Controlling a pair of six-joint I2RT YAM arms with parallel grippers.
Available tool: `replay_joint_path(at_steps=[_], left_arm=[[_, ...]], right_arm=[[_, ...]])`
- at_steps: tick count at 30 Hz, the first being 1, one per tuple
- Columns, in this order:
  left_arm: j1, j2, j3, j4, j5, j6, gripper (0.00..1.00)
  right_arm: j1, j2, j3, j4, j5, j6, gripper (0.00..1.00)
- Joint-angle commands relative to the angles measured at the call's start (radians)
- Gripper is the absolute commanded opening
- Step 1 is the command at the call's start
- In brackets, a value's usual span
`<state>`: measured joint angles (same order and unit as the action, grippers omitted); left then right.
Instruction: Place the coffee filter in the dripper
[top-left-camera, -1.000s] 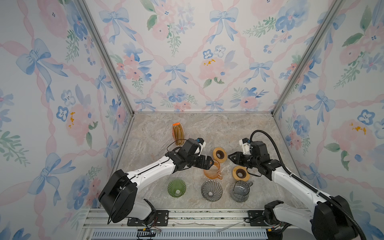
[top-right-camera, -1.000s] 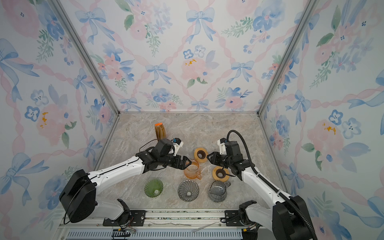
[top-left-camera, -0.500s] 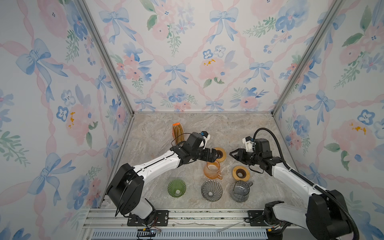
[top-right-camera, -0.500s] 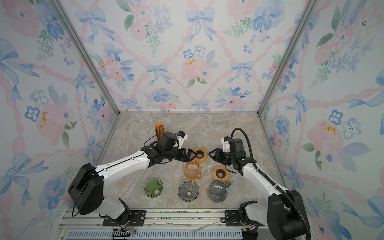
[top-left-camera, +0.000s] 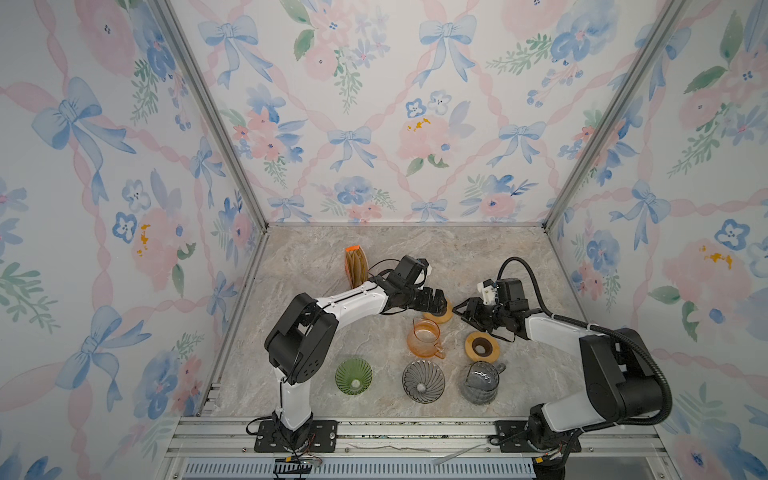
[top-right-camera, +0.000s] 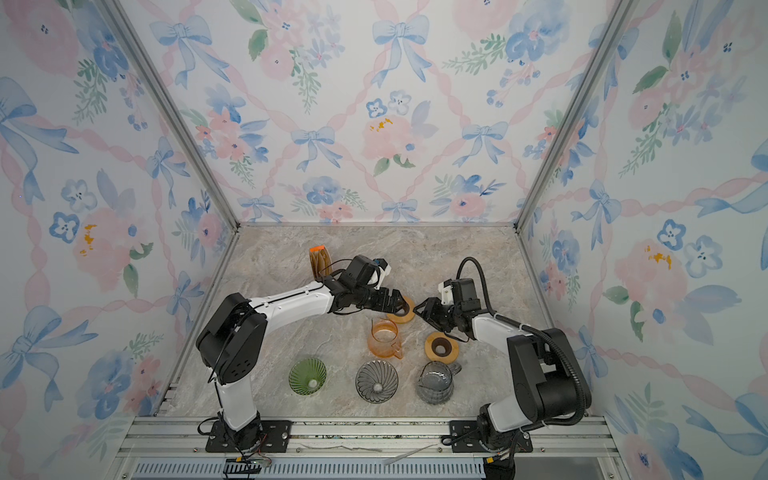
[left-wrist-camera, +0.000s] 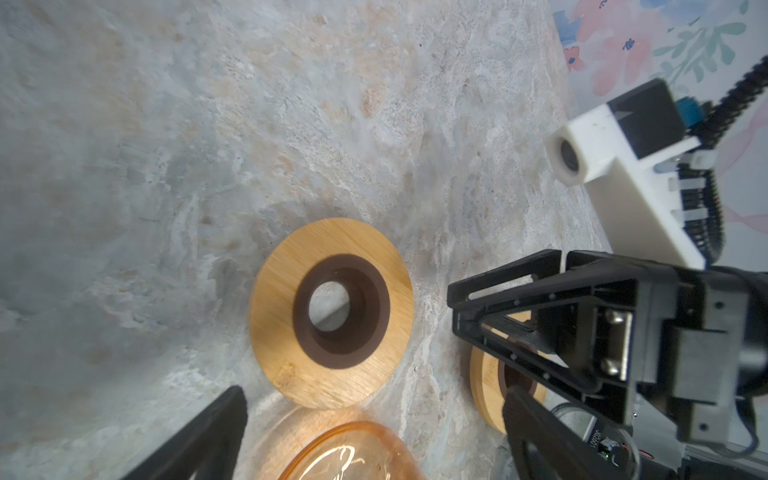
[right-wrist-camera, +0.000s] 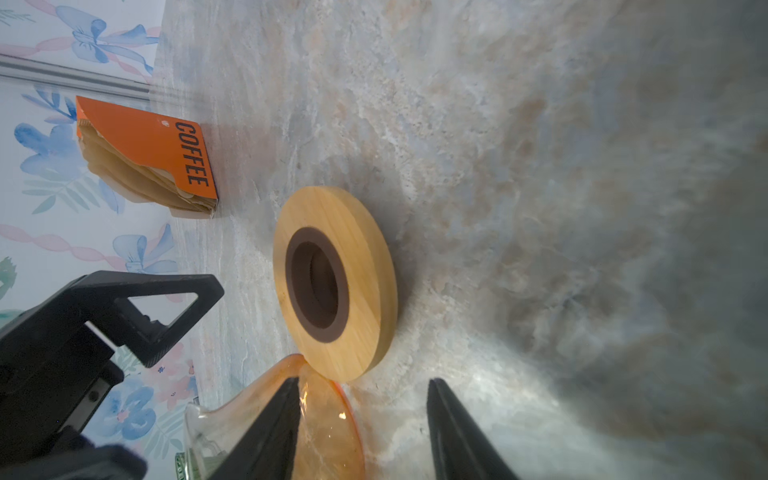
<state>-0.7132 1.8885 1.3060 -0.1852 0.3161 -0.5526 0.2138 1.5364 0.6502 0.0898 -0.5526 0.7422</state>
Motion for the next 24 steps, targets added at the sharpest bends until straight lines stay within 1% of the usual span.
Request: replay_joint_path(at_steps=[1,8,14,19,24], left_arm=[[0.015,0.039,0.035,-0.022,0.054,-0.015,0.98],[0.044,0.082,0.043,-0.021,0.093,-0.052,0.98],[0.046,0.127,0.06,-0.022,0.129,-0.056,0.98],[0.049,0.15,0.077,-0.021,0.138,-0.067,0.98],[0.047,0.165,0.091,-0.021,0.155,-0.075,0.98]], right_arm=[[0.002,0.058,0.01,0.104,-0.03,0.04,0.52],[0.031,0.171,0.045,0.167,-0.022,0.068,0.52],[0.047,0.228,0.058,0.229,-0.02,0.102,0.49],[0.061,0.246,0.064,0.276,-0.029,0.121,0.44],[0.064,0.209,0.051,0.313,-0.041,0.123,0.39]])
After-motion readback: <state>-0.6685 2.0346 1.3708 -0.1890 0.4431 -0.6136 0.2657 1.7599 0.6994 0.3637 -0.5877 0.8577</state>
